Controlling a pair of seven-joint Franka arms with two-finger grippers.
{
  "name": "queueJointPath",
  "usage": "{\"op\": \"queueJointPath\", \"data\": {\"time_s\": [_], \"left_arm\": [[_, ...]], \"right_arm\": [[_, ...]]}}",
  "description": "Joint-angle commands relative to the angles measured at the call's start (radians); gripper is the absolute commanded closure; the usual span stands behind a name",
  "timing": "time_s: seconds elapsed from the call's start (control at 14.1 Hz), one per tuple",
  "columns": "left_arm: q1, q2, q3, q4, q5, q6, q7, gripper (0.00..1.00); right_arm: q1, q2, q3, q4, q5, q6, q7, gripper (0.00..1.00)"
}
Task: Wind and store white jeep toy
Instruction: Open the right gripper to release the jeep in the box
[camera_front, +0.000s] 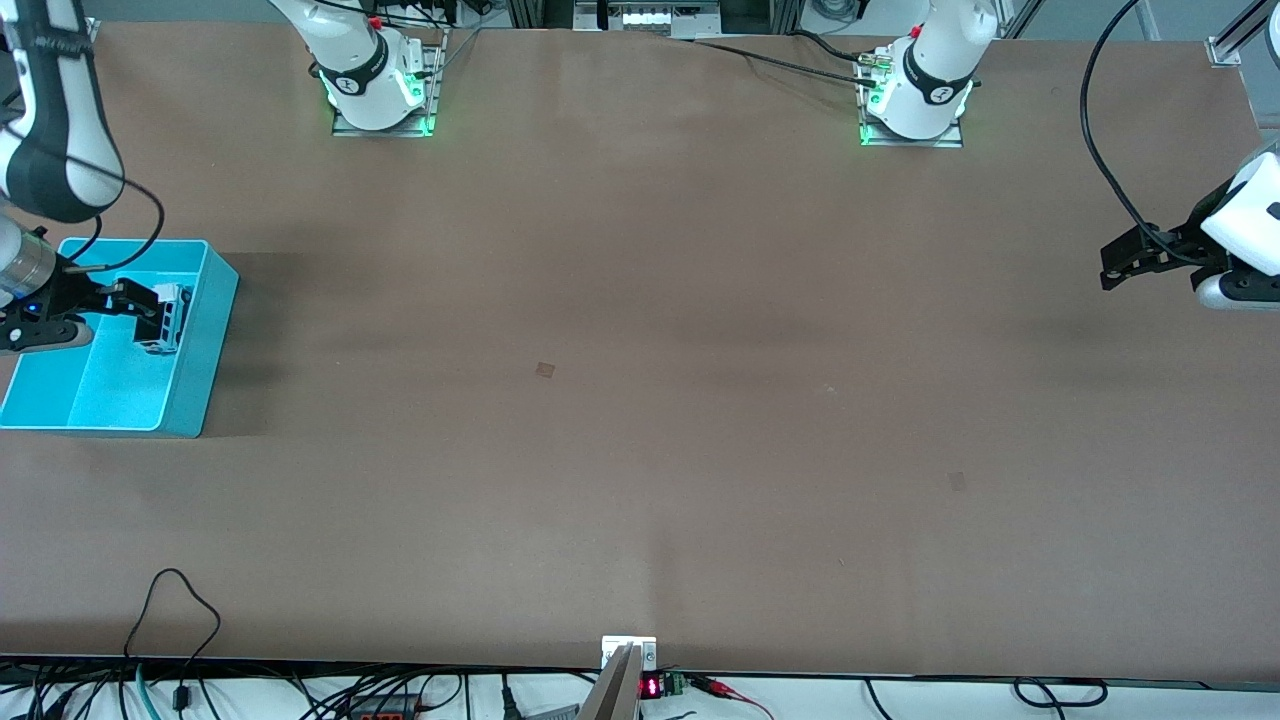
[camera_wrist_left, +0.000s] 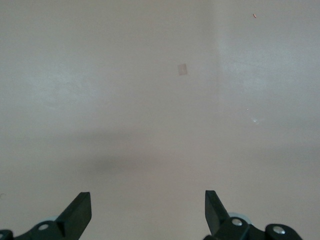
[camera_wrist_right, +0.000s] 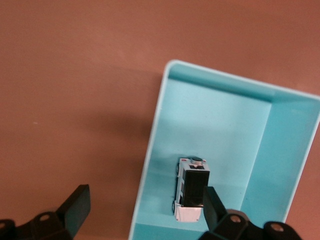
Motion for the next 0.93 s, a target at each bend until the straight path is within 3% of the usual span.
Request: {"op": "queueJointPath", "data": {"time_s": [0.0,0.28,0.57,0.85], "left_arm": [[0.004,-0.001,-0.003,0.022,0.015,-0.026,0.025,0.00],[0.001,-0.001,-0.003,0.022,0.017,-0.026,0.025,0.00],[-0.009,0.002,-0.004,0.039,0.019,-0.024,0.019,0.00],[-0.009,0.005,-0.004,0.040,0.017,-0.024,0.020,0.00]], "right_arm": [[0.056,-0.058,-0.003,0.008,0.039,-0.052,-0.004,0.00],[0.117,-0.093,-0.003,0.032,0.148,-0.106,-0.010,0.00],[0.174,-0.108,-0.003,0.080,0.154,-0.111,0.010,0.00],[0.298,-0.124,-0.044,0.172,0.159,-0.287,0.211,0.00]]}}
